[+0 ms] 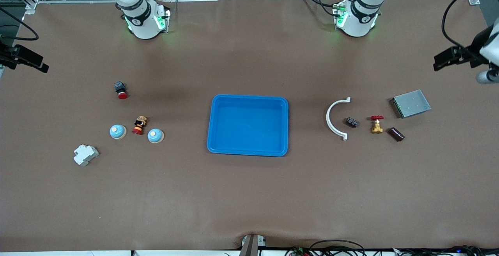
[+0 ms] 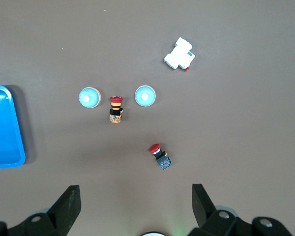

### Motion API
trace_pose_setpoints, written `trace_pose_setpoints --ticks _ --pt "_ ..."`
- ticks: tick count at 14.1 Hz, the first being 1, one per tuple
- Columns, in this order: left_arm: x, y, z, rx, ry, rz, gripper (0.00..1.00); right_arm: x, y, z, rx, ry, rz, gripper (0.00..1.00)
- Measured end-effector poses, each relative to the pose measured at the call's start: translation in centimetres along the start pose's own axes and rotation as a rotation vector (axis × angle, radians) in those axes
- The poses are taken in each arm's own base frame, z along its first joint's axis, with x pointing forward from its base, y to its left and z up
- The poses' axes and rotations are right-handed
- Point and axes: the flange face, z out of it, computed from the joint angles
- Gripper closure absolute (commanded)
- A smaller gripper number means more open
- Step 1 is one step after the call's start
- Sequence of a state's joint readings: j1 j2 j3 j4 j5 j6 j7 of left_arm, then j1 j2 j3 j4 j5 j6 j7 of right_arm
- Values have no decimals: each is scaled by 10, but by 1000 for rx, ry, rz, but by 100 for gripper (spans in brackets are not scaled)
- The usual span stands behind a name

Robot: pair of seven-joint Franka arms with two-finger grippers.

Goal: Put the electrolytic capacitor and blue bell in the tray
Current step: 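Reach the right gripper to a blue bell while the left gripper reaches a capacitor, then grasp the blue bell with the right gripper while the left gripper grasps the capacitor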

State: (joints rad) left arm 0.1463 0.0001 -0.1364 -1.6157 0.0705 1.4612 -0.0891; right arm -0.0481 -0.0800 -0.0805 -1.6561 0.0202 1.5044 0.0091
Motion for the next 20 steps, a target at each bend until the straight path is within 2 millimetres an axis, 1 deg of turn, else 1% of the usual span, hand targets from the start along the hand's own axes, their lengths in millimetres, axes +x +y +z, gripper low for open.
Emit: trace_pose_setpoints --ticks 1,4,7,8,11,13,15,16,18,19,20 --pt "6 -4 15 -2 -6 -36 0 2 -2 6 -1 -22 -3 0" --pt "19 -11 64 -4 -6 -129 0 18 -10 38 -7 -103 -14 0" --pt "29 -34 126 -19 31 -201 0 33 -16 65 6 -152 -19 0" --pt "31 -38 144 -23 46 -209 0 37 -18 71 16 -162 -19 0" --pt "33 -33 193 -36 79 -250 0 47 -28 86 45 -169 -27 0" --pt "38 -28 229 -49 95 -298 0 56 -49 99 47 -143 -35 0" --pt "46 -26 262 -66 107 -345 5 60 -77 116 37 -128 -23 0" --pt "52 -31 280 -77 114 -376 7 61 -91 125 31 -128 -19 0" --pt "65 -52 319 -102 134 -437 10 67 -112 144 25 -128 -15 0" --pt "69 -61 338 -111 133 -458 11 72 -117 156 27 -132 -15 0" --pt "71 -65 352 -117 127 -477 16 78 -119 170 29 -136 -12 0"
